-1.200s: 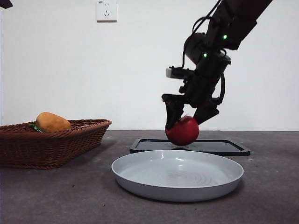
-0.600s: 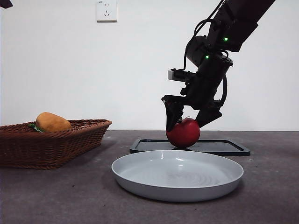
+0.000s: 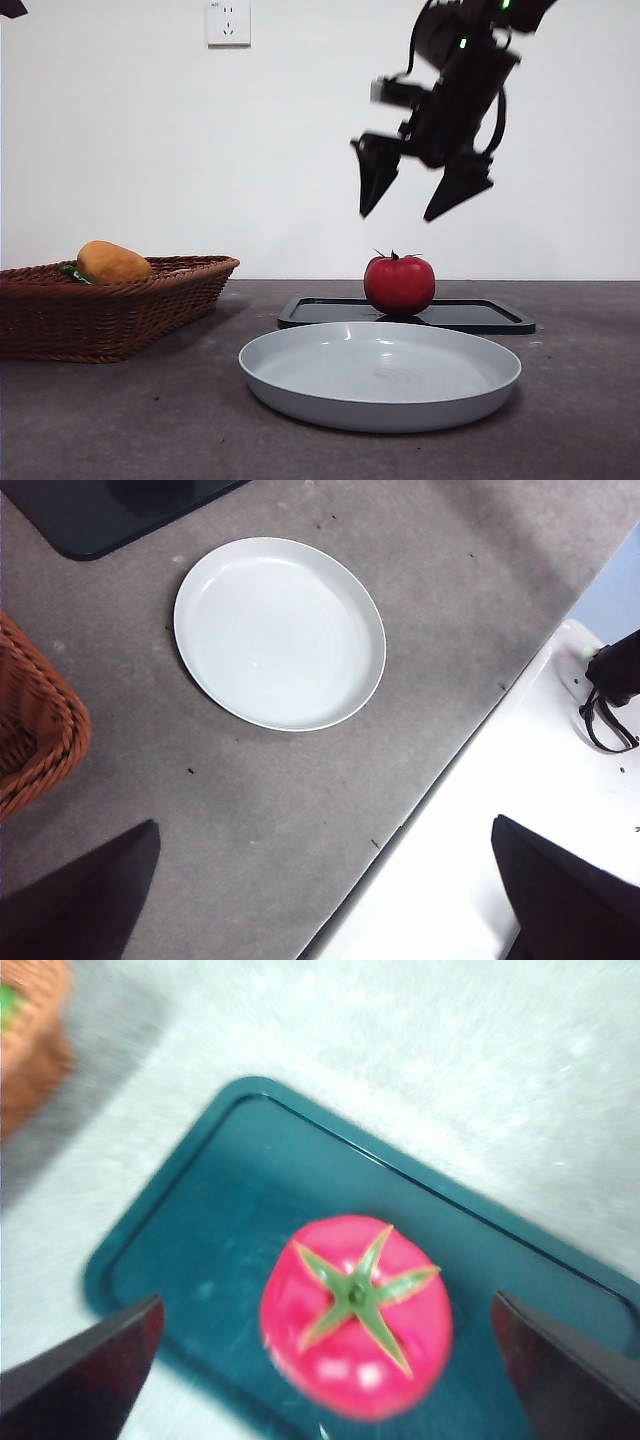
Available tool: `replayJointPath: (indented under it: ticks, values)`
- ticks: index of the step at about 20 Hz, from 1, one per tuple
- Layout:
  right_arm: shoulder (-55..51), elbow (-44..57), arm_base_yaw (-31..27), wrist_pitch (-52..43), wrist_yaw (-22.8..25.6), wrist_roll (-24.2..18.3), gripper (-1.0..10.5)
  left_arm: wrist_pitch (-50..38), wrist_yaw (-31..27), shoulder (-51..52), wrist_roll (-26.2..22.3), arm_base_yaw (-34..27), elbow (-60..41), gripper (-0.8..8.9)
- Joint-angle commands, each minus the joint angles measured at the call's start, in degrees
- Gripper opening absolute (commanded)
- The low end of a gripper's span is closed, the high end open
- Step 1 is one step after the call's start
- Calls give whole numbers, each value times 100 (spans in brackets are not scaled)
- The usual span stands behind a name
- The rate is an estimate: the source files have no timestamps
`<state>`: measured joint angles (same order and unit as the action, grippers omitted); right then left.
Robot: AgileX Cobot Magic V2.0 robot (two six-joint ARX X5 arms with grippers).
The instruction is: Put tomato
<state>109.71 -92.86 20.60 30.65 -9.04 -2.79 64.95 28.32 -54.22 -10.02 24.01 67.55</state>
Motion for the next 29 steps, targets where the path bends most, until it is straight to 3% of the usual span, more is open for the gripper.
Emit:
replayJointPath:
  ticks: [1, 12, 16, 23, 29]
  values:
    - [-369, -136, 26, 358, -46, -24, 520, -22, 24, -33, -87, 17, 146, 528]
    - [-2981, -4, 26, 2468, -466, -24, 520, -26, 24, -33, -90, 17, 146, 528]
    - [-4046, 881, 85, 2514, -570, 11, 519, -31, 24, -35, -92, 17, 146, 528]
    - [-5674, 3053, 428, 2509, -1008, 428, 519, -26, 24, -35, -90, 17, 146, 528]
    - [-6186, 3641, 564, 2511, -1248, 433, 518, -22, 24, -35, -87, 17, 146, 528]
